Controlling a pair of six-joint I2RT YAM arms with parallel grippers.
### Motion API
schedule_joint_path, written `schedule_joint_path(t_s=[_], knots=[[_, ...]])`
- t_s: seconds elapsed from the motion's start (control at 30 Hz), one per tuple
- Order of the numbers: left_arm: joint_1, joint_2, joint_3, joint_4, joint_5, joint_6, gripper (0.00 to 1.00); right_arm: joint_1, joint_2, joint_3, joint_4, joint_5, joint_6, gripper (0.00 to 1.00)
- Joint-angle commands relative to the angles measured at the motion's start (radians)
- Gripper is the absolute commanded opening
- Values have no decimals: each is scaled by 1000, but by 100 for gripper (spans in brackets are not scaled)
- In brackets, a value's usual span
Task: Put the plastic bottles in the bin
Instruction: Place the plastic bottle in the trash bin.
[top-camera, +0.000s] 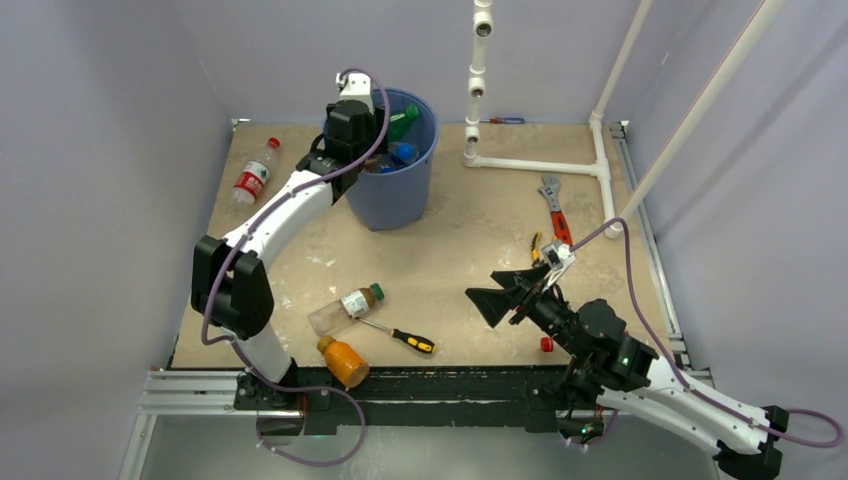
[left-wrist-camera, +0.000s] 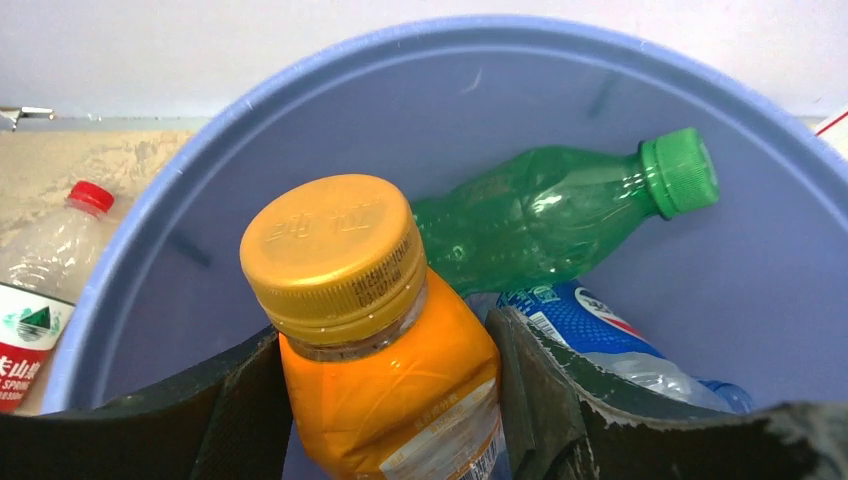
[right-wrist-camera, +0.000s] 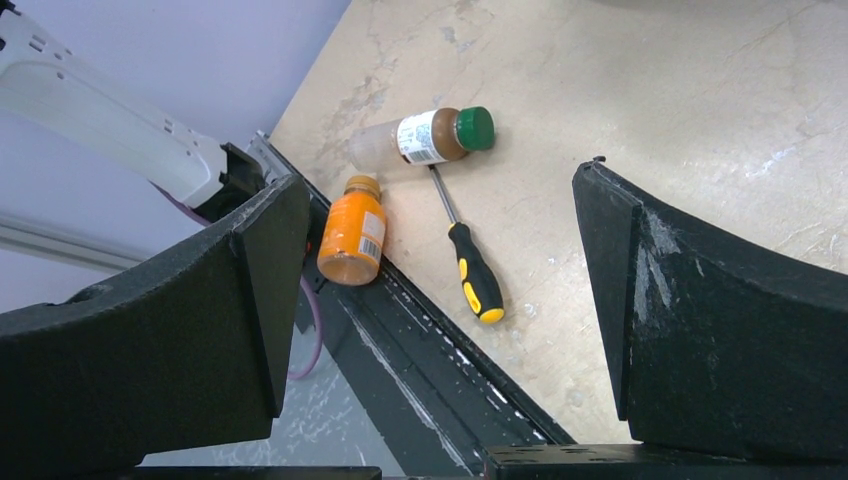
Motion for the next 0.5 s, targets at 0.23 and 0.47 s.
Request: schedule_joint_path(t_s=[0.23,0.47], knots=[[5,34,-4,-12,25,-27,34,4,-15,26,-37,49,-2,98],[5,10,3,-27,35,-38,70,4,-16,32,-44,58,-3,98]])
